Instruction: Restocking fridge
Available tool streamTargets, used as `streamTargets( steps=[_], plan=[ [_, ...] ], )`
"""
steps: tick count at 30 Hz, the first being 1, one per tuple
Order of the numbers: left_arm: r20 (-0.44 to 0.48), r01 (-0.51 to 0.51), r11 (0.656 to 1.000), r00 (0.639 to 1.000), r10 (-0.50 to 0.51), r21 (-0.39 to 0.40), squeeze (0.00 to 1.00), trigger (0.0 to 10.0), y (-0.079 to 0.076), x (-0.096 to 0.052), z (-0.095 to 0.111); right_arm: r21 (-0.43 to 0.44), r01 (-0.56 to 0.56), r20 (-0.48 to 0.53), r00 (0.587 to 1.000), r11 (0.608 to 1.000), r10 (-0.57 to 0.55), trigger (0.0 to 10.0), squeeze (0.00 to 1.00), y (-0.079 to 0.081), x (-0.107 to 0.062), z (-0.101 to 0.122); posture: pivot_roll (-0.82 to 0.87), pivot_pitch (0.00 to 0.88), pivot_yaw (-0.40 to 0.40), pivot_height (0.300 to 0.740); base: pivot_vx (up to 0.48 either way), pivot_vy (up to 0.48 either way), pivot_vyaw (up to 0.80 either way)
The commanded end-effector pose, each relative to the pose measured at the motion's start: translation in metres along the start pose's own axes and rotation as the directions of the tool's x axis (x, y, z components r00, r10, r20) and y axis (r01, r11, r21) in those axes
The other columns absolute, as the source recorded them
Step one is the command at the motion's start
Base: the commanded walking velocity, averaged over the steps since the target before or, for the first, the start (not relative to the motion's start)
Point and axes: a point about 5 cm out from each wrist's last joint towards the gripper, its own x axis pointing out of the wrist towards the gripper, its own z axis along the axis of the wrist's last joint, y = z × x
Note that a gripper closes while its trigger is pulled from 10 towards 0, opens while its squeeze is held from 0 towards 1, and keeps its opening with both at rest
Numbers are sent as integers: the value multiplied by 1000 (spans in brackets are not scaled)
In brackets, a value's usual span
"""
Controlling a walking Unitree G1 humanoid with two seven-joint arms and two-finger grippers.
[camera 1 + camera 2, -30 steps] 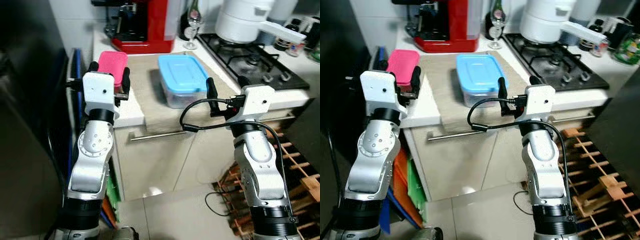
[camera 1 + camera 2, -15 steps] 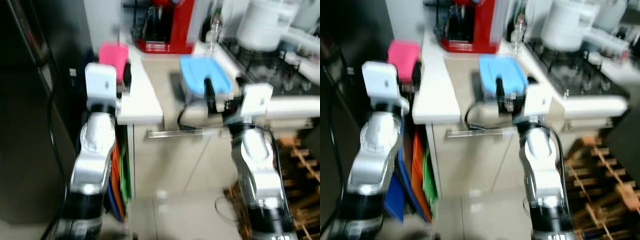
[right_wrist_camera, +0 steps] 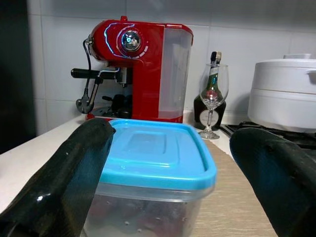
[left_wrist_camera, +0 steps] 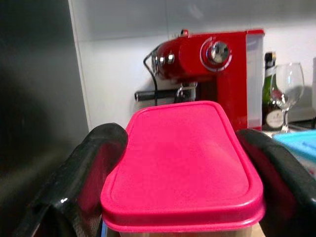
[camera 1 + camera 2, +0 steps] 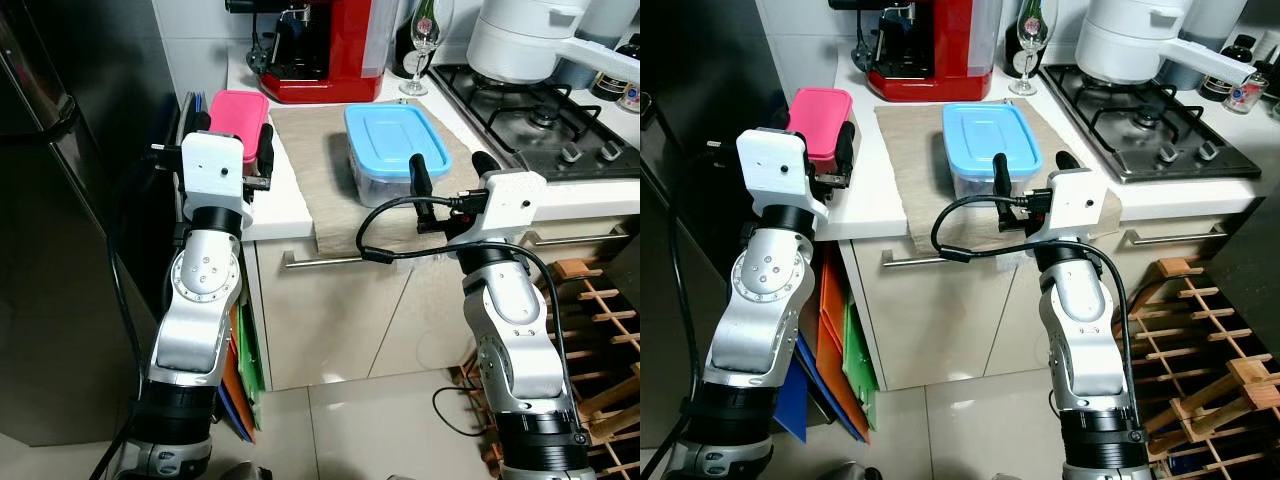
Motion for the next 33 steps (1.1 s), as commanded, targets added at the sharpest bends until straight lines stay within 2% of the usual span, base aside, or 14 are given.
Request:
streamTargets(
  steps=[1,10,33],
  plan=[
    [-8,-5,1000,1000,5,-3,0,10000,-1,2,-1,10,7,-8,1000,1000,-7,10000,0,-2,-1,-2,-61,0,-27,740,-277,0,0],
    [-39,-10,1000,999,10,-18,0,10000,0,1,-8,36,24,-35,999,999,-23,10000,0,-3,-6,-8,-61,0,-34,740,-283,0,0],
    [-42,3,1000,999,-3,-19,0,10000,-4,0,-10,36,7,-37,999,999,-6,10000,0,-1,-3,-9,-58,0,-38,740,-292,0,0]
  ],
)
